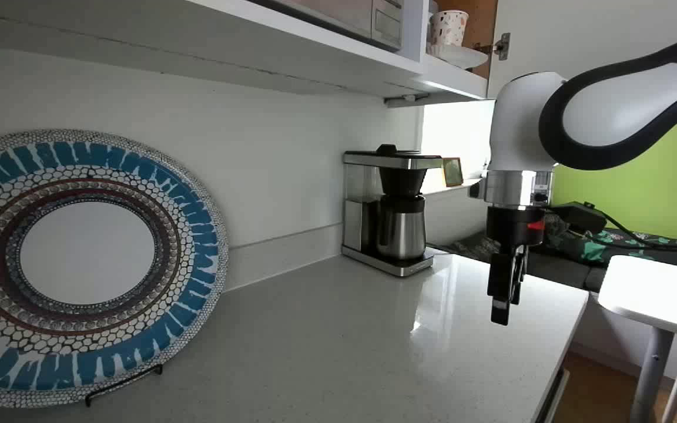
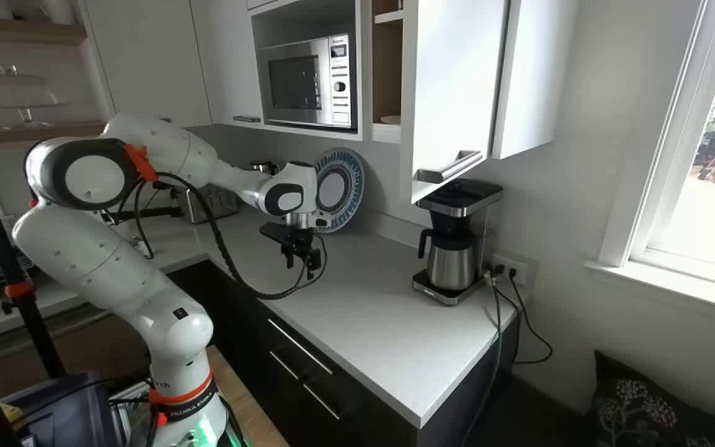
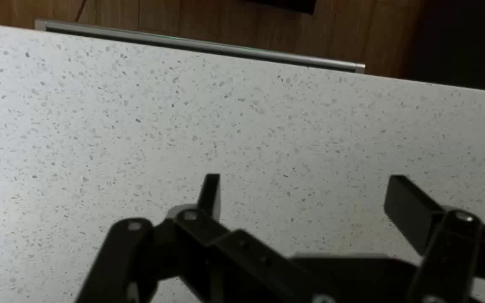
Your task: Put the cup and plate on top of the table
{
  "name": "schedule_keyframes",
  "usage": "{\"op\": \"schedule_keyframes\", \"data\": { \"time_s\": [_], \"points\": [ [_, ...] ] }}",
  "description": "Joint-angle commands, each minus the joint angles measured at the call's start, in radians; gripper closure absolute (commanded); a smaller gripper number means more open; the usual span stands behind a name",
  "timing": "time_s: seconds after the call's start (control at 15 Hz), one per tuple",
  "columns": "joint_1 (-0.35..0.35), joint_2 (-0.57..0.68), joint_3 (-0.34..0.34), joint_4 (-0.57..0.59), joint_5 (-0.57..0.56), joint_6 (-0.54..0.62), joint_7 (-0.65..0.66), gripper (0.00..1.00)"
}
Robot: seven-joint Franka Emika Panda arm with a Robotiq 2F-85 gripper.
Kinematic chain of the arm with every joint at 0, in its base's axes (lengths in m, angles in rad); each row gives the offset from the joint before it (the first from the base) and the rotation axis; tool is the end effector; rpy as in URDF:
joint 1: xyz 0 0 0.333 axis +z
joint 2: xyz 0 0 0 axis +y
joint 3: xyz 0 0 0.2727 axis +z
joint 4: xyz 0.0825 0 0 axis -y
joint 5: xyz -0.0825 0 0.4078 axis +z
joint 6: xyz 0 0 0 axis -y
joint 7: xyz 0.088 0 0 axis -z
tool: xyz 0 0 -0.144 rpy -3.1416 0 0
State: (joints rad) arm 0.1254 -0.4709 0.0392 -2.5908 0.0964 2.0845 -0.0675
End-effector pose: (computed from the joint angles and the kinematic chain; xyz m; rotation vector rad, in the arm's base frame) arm 0.4171 0.0753 0.3240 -3.0652 -0.2745 0.0589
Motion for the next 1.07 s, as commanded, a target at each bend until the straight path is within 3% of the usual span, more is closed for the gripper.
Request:
{"op": "schedule_keyframes", "data": {
  "time_s": [0.0,0.27,0.53,1.0],
  "points": [
    [-0.006,0.0,0.005,0.001,0.003,-0.002,-0.002,0.0],
    [-0.006,0.0,0.005,0.001,0.003,-0.002,-0.002,0.0],
    [-0.05,-0.083,-0.017,0.027,0.023,-0.018,0.079,0.0],
    [-0.153,-0.18,-0.144,0.101,0.098,-0.043,0.092,0.0]
  ]
}}
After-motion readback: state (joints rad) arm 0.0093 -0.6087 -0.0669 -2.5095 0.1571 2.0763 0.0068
